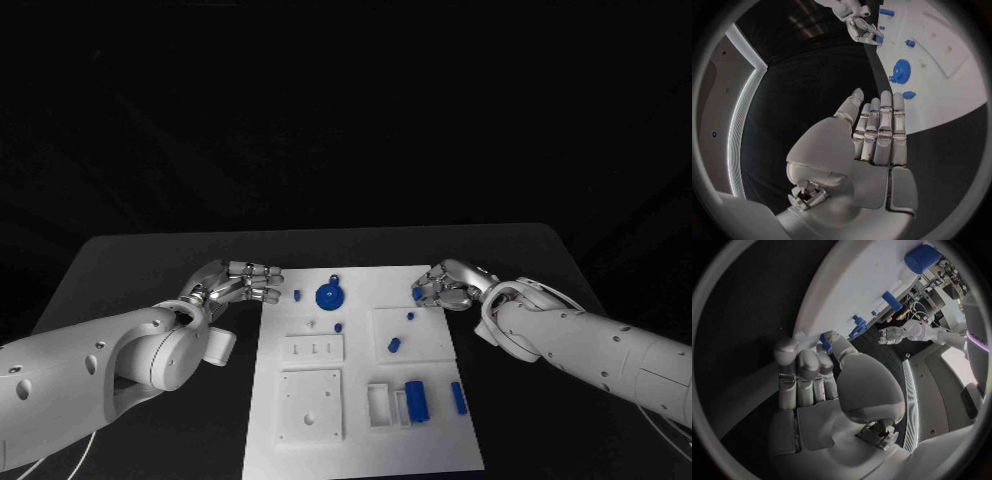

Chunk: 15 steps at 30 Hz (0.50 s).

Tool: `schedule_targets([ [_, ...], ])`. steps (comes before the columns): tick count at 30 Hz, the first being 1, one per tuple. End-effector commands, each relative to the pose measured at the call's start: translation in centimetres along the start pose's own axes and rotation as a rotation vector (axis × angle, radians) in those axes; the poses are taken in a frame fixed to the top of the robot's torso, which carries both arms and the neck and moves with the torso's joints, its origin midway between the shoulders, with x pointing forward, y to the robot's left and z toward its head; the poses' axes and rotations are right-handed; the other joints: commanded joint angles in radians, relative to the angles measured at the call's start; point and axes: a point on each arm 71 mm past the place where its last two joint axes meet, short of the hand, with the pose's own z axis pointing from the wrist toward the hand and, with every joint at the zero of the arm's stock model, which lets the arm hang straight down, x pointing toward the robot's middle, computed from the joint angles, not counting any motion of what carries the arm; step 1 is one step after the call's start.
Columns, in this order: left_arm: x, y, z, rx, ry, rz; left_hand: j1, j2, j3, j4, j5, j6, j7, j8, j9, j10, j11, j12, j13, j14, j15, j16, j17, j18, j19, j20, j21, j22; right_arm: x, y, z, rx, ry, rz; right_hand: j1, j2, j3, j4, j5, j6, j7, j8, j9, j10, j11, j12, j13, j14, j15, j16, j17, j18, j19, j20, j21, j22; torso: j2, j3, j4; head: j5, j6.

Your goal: Assemble the parts on the task board

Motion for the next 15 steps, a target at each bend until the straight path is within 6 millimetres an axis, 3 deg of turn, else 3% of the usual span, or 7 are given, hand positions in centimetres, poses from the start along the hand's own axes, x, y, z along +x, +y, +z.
schedule_targets([
  [1, 0.24, -0.15, 0.03, 0.009, 0.015, -0.002, 0.003, -0.002, 0.003, 0.000, -0.002, -0.005, -0.001, 0.001, -0.001, -0.007, -0.002, -0.002, 0.001, 0.002, 0.004, -0.003, 0.000, 0.004, -0.007, -0.001, 0.002, -0.001, 0.26, 0.15, 0.01, -0.013, 0.021, -0.001, -0.001, -0.012, 0.007, 0.002, -0.002, 0.000, 0.003, 0.002, -0.001, -0.004, -0.002, 0.003, 0.000, 0.001, 0.006, 0.003, 0.000, 0.010, -0.003, 0.001, 0.005, 0.086, 0.000, -0.0003, 0.0000, 0.000, -0.001],
  [8, 0.25, -0.14, 0.02, 0.009, 0.016, -0.002, 0.003, -0.002, 0.003, 0.000, -0.002, -0.005, -0.001, 0.001, -0.001, -0.007, -0.002, -0.002, 0.001, 0.002, 0.004, -0.003, 0.000, 0.004, -0.007, -0.001, 0.002, -0.001, 0.24, 0.10, 0.00, -0.013, 0.020, -0.001, -0.003, 0.005, 0.021, 0.003, -0.011, 0.031, -0.005, 0.002, 0.000, -0.002, -0.008, 0.007, 0.003, 0.002, 0.003, 0.007, 0.003, 0.009, -0.002, -0.001, 0.011, 0.087, 0.000, -0.0002, -0.0006, 0.000, 0.000],
  [15, 0.23, -0.14, 0.00, 0.009, 0.015, -0.002, 0.002, -0.002, 0.003, 0.002, -0.002, -0.006, -0.001, 0.001, -0.001, -0.007, -0.002, -0.002, 0.001, 0.002, 0.004, -0.003, 0.000, 0.004, -0.008, 0.000, 0.004, -0.001, 0.16, 0.08, -0.02, -0.016, 0.012, -0.002, -0.011, 0.038, 0.079, 0.005, -0.099, 0.093, -0.022, 0.002, 0.001, -0.002, -0.019, 0.007, 0.005, 0.003, -0.005, 0.007, 0.005, 0.004, -0.003, -0.009, 0.015, 0.088, 0.000, 0.0002, -0.0003, -0.001, -0.002],
])
